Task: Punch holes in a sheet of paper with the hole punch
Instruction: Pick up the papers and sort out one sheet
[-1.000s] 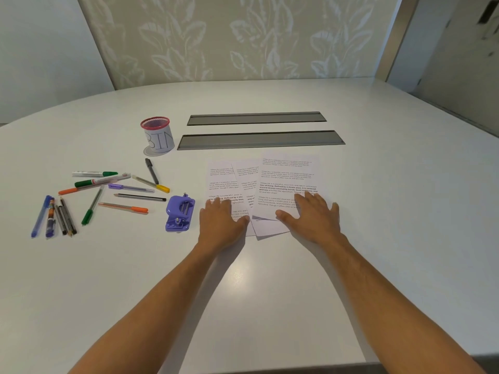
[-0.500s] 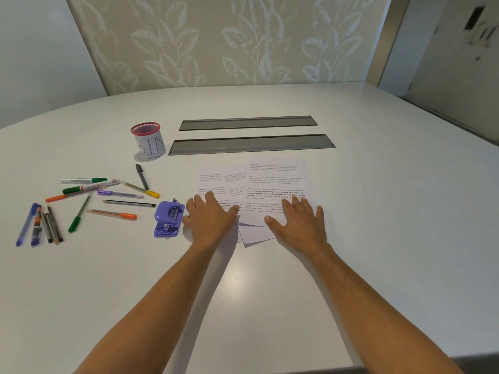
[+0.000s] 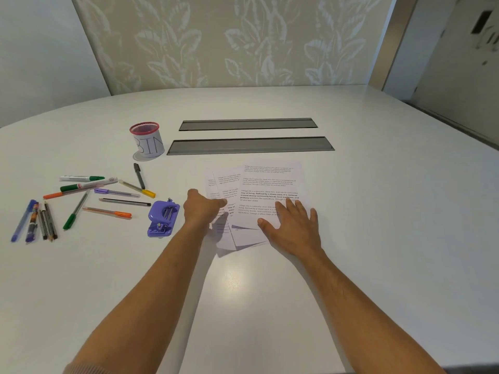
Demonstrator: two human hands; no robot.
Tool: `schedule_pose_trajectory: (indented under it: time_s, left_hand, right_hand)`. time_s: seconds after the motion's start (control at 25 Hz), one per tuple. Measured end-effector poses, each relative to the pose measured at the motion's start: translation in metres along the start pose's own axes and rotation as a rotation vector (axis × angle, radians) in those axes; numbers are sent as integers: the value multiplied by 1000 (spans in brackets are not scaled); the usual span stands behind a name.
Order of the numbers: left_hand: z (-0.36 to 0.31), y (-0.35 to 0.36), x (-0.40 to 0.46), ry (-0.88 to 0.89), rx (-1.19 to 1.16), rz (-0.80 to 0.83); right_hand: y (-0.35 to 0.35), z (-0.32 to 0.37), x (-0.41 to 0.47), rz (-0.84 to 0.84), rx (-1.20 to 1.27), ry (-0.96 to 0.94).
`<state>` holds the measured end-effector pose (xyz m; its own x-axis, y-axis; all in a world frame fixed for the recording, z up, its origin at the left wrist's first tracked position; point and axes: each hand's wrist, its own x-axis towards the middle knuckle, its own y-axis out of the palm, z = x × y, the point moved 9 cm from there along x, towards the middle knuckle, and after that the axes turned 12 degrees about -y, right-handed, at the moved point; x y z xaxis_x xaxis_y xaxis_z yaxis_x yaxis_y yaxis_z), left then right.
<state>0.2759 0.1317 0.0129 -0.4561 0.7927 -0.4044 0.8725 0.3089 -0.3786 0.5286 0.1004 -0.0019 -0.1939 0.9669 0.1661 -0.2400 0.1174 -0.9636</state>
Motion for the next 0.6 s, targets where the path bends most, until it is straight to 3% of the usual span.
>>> schedule_pose_trajectory:
  time_s: [0.12,0.4,0.6]
  left_hand:
    - [3,9,2,-59,-86,116]
    - [-6,44,-11,26,-169,415]
    - [-8,48,-9,69,-143,492]
  right_hand:
    - [0,1,0,-2,11,-14]
    - [0,5,1,-1,12,-54]
    - [-6,10,0,-61,88,-104]
